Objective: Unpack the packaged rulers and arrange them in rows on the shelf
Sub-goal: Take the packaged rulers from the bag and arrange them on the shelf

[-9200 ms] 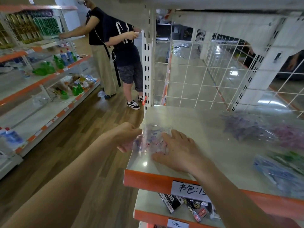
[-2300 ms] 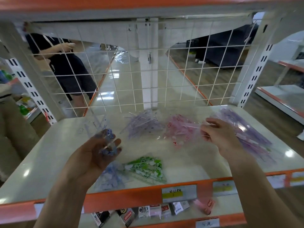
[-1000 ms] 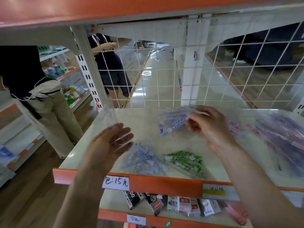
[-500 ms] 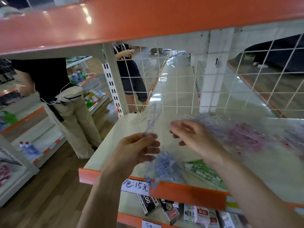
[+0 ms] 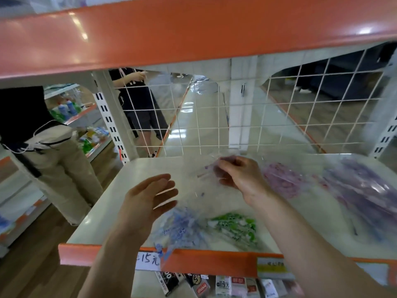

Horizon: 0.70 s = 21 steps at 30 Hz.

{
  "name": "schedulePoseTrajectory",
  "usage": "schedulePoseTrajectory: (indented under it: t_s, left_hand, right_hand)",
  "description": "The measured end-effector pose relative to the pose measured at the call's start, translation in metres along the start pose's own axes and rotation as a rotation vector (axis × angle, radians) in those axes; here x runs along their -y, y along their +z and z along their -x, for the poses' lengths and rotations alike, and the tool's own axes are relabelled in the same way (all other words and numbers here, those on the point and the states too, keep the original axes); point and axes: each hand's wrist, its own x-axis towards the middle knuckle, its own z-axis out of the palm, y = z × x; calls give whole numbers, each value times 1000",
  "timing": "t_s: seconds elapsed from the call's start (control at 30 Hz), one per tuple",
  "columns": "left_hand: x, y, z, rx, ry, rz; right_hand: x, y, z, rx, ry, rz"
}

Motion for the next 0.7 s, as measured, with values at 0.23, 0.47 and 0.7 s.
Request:
schedulePoseTrajectory:
  t_s: [0.23,0.47,0.7]
  left_hand:
    - [15,12,19,-72,3,-2]
    - [33,46,52,-133,74,14]
    - [38,118,55,97,22,7]
  right_hand:
    - [4,-30,-37,-105,-12,414]
    - [2,-88,32,-16,-41,472]
    - [-8,-128,104,-92,-101,472]
